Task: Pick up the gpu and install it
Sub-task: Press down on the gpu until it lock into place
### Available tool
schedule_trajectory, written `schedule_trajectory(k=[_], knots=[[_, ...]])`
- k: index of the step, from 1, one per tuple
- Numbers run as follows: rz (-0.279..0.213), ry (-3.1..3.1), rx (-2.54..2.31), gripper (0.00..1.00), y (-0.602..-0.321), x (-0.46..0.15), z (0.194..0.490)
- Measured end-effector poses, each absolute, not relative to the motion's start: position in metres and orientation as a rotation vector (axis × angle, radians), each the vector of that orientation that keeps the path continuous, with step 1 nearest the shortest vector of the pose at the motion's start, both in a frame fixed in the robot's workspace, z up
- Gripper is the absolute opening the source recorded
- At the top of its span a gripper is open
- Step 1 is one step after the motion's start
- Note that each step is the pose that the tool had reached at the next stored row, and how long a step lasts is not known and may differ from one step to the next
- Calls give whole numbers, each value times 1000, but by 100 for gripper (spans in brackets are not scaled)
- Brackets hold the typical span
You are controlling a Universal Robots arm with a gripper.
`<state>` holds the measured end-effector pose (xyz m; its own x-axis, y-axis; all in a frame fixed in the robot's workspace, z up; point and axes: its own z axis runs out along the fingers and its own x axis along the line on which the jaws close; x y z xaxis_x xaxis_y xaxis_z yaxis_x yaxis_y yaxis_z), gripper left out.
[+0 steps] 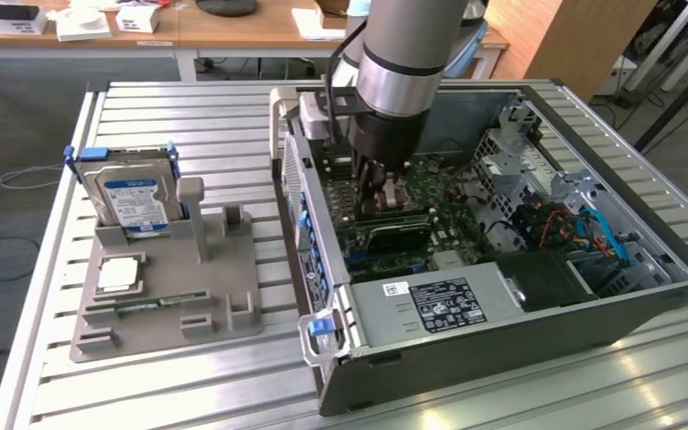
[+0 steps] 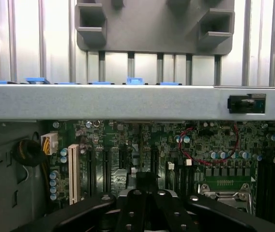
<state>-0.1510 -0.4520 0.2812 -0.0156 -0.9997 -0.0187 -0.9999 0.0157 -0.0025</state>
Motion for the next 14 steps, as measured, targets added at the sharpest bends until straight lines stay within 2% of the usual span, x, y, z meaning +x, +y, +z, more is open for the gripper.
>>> schedule_trajectory(k=[8, 14], knots=[[17, 2228, -2194, 11, -452, -151, 305], [17, 2228, -2194, 11, -452, -151, 311]])
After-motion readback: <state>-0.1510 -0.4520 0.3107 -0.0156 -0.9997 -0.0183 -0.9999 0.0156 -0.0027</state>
